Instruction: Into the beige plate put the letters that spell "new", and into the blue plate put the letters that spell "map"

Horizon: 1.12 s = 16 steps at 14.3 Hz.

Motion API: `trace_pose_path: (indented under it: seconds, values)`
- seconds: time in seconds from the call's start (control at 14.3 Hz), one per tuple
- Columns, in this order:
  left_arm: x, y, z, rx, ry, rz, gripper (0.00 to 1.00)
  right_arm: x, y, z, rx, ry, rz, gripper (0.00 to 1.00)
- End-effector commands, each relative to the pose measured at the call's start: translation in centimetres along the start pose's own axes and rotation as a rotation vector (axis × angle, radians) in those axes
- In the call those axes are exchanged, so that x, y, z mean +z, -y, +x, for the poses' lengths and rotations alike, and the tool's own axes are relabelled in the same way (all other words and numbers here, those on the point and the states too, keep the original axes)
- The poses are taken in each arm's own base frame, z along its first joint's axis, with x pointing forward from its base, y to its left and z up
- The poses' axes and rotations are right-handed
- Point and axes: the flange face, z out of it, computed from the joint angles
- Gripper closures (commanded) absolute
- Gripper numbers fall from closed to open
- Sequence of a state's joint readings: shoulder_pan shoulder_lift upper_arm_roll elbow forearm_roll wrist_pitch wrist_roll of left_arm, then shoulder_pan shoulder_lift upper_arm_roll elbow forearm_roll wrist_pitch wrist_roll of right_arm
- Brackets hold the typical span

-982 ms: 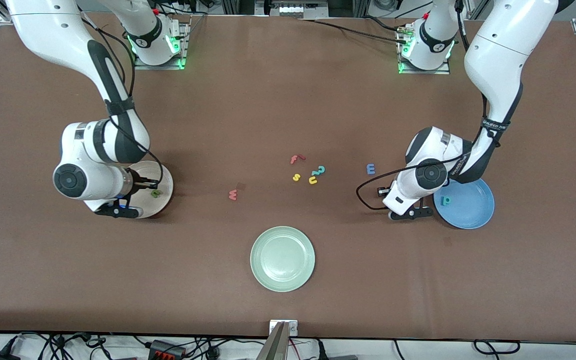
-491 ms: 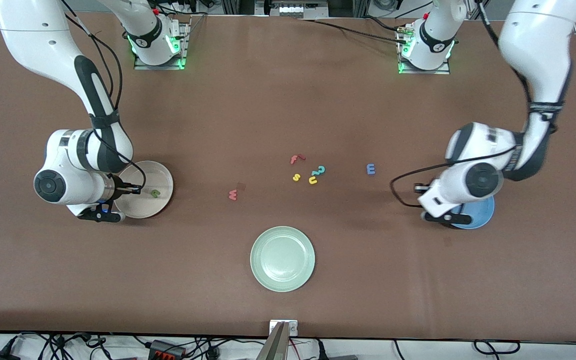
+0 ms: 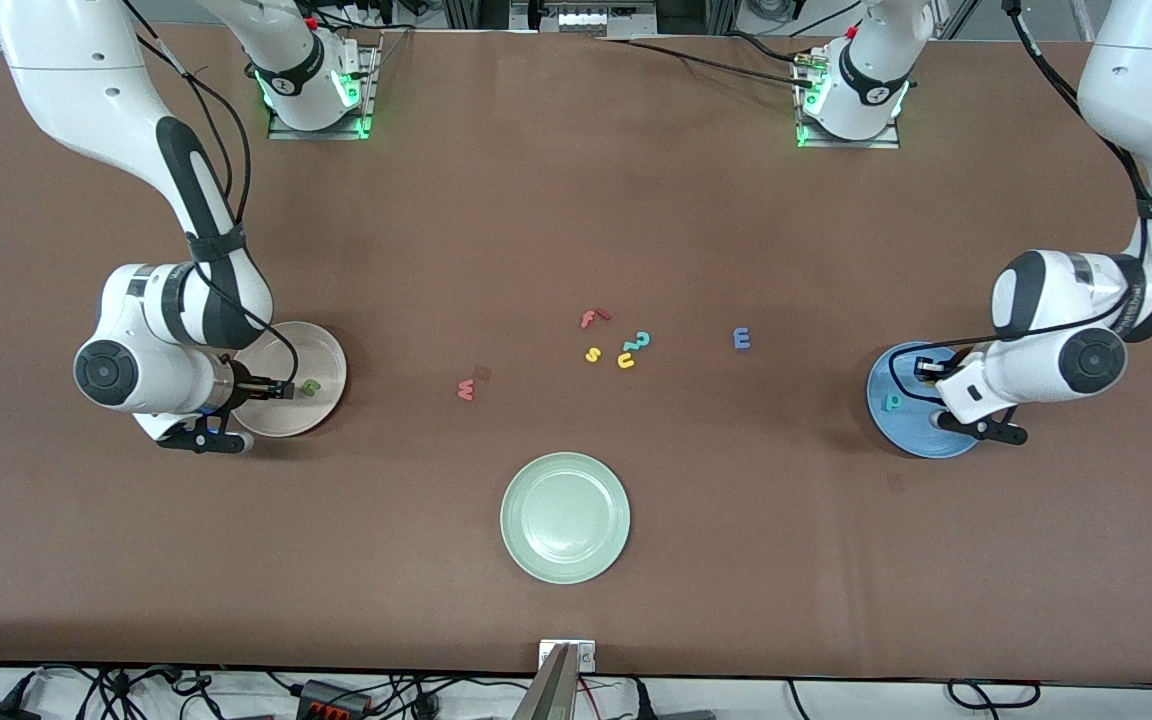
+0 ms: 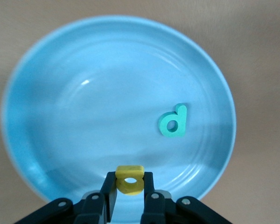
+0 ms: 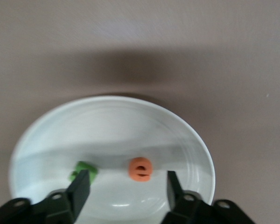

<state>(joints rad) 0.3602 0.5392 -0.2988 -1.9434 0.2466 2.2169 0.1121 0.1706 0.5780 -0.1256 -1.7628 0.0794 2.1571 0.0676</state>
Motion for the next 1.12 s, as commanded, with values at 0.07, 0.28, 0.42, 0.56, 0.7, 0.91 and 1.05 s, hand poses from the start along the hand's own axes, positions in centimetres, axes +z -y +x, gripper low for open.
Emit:
trace_pose_path:
  seconds: [0.07, 0.28, 0.42, 0.56, 0.7, 0.91, 1.05]
  values:
    - [-0.6, -0.3, -0.4, 0.030, -0.017, 0.028, 0.00, -3.4, 6.5, -1.8, -0.120, -0.033, -0.005, 0.00]
    - [-4.5, -4.4, 0.2, 0.081, 0.012, 0.037, 0.00, -3.5, 14.2, -3.6, -0.150, -0.049, -0.001, 0.00]
    - [-7.3, -9.4, 0.7, 0.107, 0.022, 0.031, 0.00, -3.2, 17.1, -4.0, -0.069, -0.058, -0.002, 0.00]
    - [-7.7, -15.7, 0.8, -0.002, 0.015, 0.013, 0.00, -2.0, 19.1, -4.5, -0.019, -0.059, -0.005, 0.00]
    - [-7.0, -22.6, 0.9, -0.071, 0.006, -0.005, 0.00, -0.5, 21.5, -5.1, 0.011, -0.067, -0.011, 0.00]
    - [-4.5, -27.7, -0.1, -0.059, -0.048, -0.025, 0.00, 1.6, 24.4, -5.6, 0.007, -0.104, -0.005, 0.06]
    - [-1.9, -28.7, -1.2, -0.083, -0.073, -0.047, 0.00, 2.7, 25.1, -5.8, 0.023, -0.106, 0.001, 0.20]
